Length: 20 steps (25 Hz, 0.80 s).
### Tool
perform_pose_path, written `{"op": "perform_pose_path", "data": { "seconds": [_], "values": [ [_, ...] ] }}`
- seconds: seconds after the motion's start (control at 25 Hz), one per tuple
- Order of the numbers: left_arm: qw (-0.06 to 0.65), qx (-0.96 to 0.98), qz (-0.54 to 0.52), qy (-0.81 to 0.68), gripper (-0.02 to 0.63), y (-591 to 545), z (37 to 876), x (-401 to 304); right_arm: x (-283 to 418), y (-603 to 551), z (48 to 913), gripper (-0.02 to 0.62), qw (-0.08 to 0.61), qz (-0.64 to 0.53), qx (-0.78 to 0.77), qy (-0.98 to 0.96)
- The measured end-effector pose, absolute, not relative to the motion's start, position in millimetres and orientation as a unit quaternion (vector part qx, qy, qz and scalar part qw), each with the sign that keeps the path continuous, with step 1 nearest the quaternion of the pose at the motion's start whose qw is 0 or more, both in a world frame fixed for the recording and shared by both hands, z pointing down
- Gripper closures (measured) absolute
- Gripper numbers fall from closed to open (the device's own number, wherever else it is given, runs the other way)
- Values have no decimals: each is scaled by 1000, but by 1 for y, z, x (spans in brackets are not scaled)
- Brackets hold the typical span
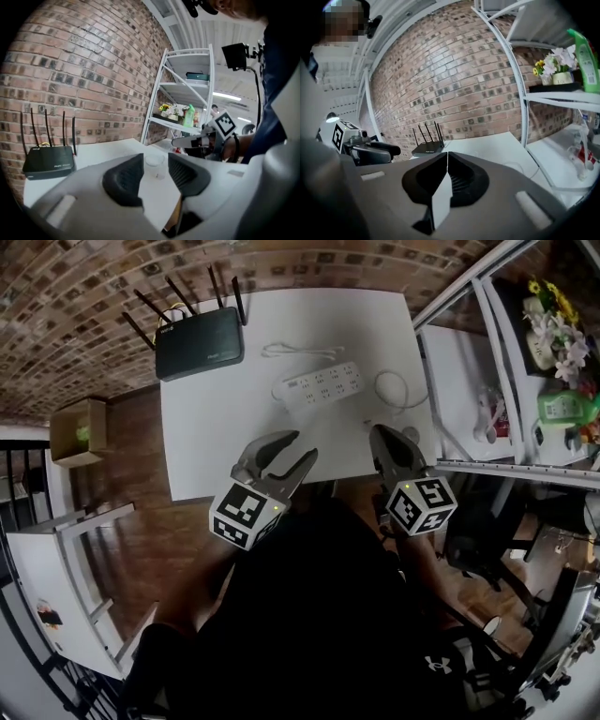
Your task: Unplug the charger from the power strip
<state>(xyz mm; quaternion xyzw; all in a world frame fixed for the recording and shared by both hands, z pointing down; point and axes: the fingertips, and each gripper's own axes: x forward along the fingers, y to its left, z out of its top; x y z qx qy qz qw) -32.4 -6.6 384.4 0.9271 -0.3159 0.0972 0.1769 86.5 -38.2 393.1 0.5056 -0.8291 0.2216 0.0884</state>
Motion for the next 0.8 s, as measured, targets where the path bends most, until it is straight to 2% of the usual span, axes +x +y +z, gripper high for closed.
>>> {"op": "perform_pose_path", "data": {
  "seconds": [0.32, 0.56, 0.8],
  "values": [
    [175, 924, 61, -335, 445, -10, 359, -17, 79, -35, 365, 583, 84, 148, 491, -854],
    [167, 912, 54, -370, 453, -18, 353, -28, 68, -38, 360, 583, 71, 131, 477, -866],
    [153, 919, 63, -358, 453, -20, 346, -6, 81, -41, 346, 583, 58, 116, 478, -869]
  ]
}}
